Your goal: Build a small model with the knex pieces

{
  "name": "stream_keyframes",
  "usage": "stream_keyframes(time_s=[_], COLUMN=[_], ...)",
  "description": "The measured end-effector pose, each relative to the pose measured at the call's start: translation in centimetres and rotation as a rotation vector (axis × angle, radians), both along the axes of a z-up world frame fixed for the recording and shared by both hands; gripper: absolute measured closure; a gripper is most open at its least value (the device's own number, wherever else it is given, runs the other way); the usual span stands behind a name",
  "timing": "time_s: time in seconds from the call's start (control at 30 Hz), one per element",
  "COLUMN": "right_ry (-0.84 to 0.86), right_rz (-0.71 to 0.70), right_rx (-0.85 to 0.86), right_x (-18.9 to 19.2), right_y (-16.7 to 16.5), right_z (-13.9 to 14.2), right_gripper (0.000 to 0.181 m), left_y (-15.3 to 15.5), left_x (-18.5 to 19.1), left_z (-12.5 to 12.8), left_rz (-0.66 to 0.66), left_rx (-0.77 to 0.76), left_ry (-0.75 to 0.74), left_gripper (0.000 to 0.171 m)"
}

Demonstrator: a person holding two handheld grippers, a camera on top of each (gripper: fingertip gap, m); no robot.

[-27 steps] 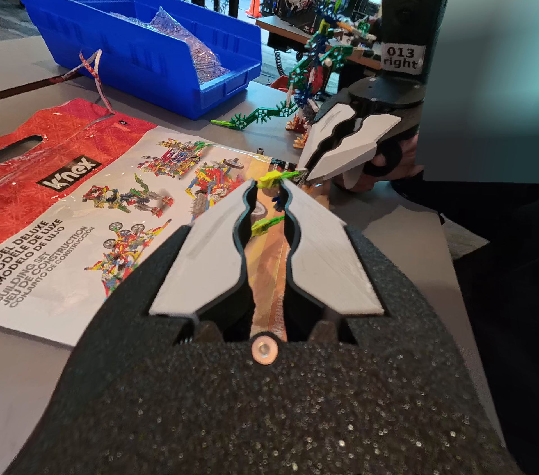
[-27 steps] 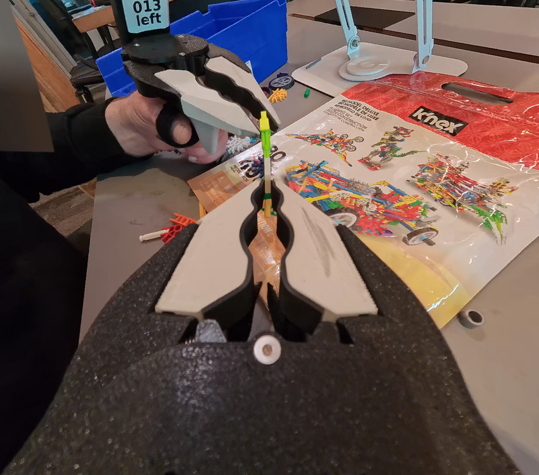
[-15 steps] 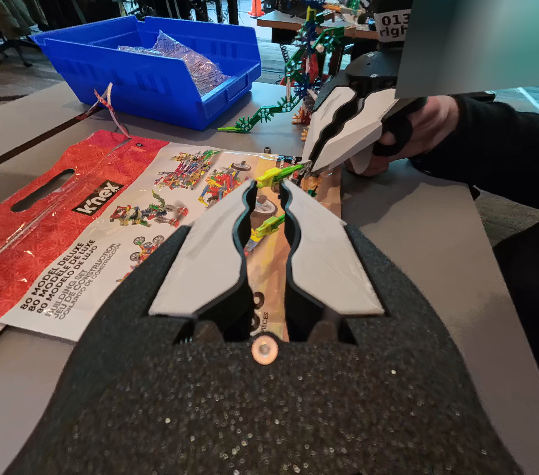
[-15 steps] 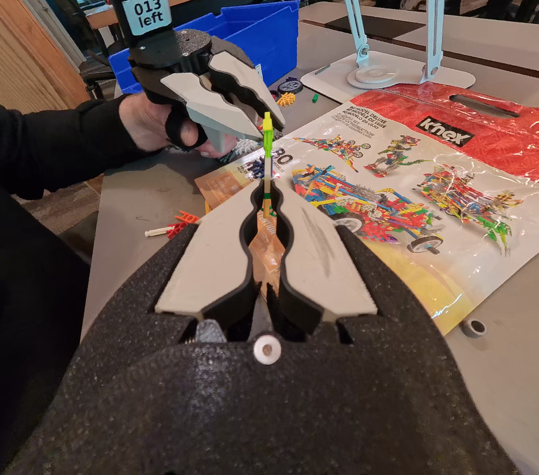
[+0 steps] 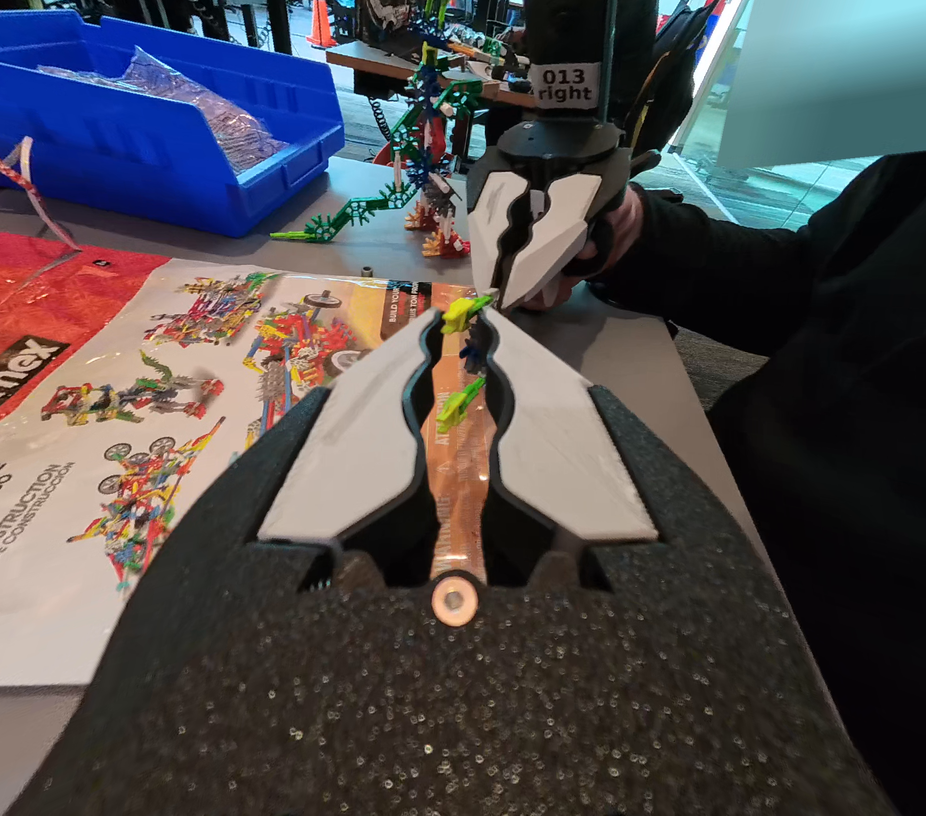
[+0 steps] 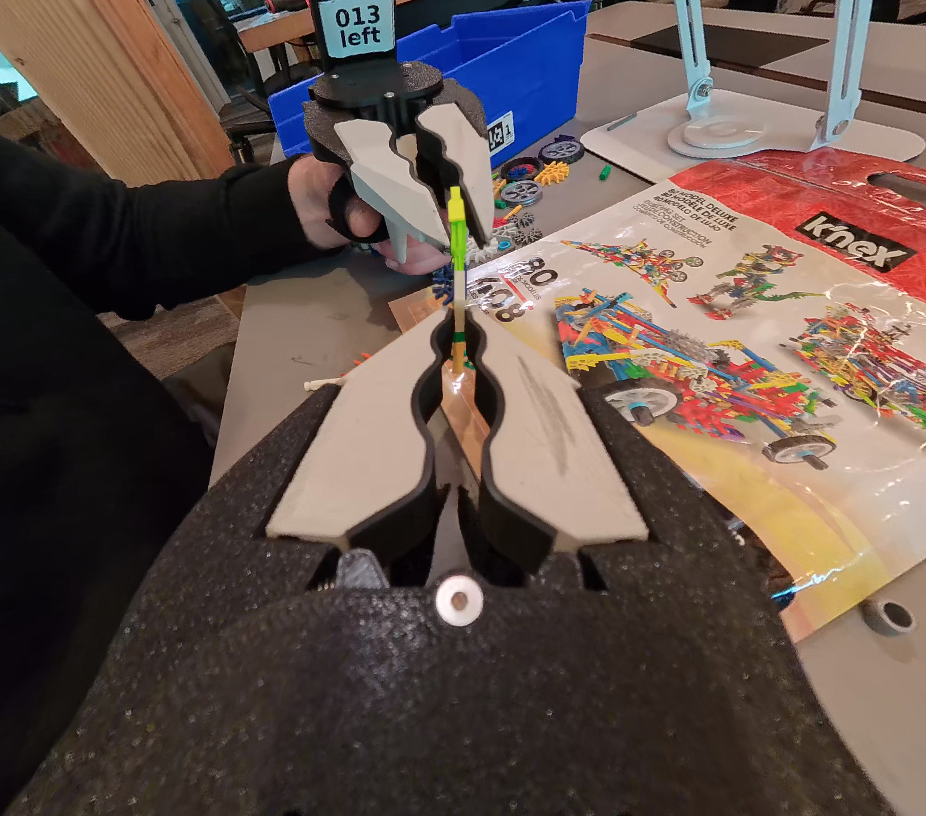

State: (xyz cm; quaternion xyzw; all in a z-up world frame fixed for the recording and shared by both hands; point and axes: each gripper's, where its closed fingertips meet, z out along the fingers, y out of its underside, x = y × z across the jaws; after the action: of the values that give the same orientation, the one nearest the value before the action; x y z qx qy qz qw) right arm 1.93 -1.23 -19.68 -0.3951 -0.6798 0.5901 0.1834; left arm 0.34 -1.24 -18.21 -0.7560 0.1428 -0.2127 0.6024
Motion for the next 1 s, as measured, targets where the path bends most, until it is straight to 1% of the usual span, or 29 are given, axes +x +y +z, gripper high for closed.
stream_keyframes(time_s=[0.13,0.17,0.23,0.27,0.33,0.4,0.43,0.47,0.57,0.7,0.9,1.0], right_ry=[0.009,0.016,0.021,0.029,0.049,0.046,0.051,0.062,0.053,0.082,0.08,0.068], right_rz=[-0.014,-0.022,-0.015,-0.012,-0.01,-0.016,-0.014,-0.012,-0.003,-0.024,-0.065,-0.094], right_rx=[-0.004,-0.001,0.01,0.022,0.034,0.008,-0.01,-0.033,-0.057,0.002,0.022,0.027], right_x=[-0.1,-0.2,-0.2,-0.1,-0.1,-0.2,-0.1,-0.1,0.0,-0.1,-0.5,-0.8], right_y=[0.1,0.2,0.0,-0.1,-0.3,-0.2,-0.2,-0.1,-0.1,0.0,0.5,0.9], right_z=[0.2,0.2,0.3,0.3,0.5,0.7,0.9,1.3,1.5,1.4,1.2,1.0], right_gripper=[0.18,0.177,0.165,0.165,0.165,0.166,0.17,0.177,0.179,0.181,0.181,0.181], left_y=[-0.1,-0.1,0.0,0.0,0.0,-0.1,-0.1,-0.2,-0.2,0.1,0.4,0.8], left_x=[0.3,0.3,0.4,0.4,0.8,1.0,1.2,1.3,1.4,1.2,0.8,0.6], left_z=[0.2,0.3,0.5,0.6,0.4,0.6,0.7,0.8,1.2,1.2,1.0,0.8], left_rz=[-0.021,-0.022,-0.025,-0.027,-0.044,-0.057,-0.066,-0.074,-0.086,-0.05,0.002,0.047], left_rx=[0.01,0.012,0.014,0.016,0.01,0.014,0.017,0.019,0.034,0.059,0.079,0.092], left_ry=[-0.032,-0.046,-0.075,-0.08,-0.084,-0.107,-0.121,-0.129,-0.146,-0.098,-0.026,0.038], left_gripper=[0.166,0.167,0.169,0.169,0.169,0.169,0.169,0.169,0.169,0.166,0.166,0.167])
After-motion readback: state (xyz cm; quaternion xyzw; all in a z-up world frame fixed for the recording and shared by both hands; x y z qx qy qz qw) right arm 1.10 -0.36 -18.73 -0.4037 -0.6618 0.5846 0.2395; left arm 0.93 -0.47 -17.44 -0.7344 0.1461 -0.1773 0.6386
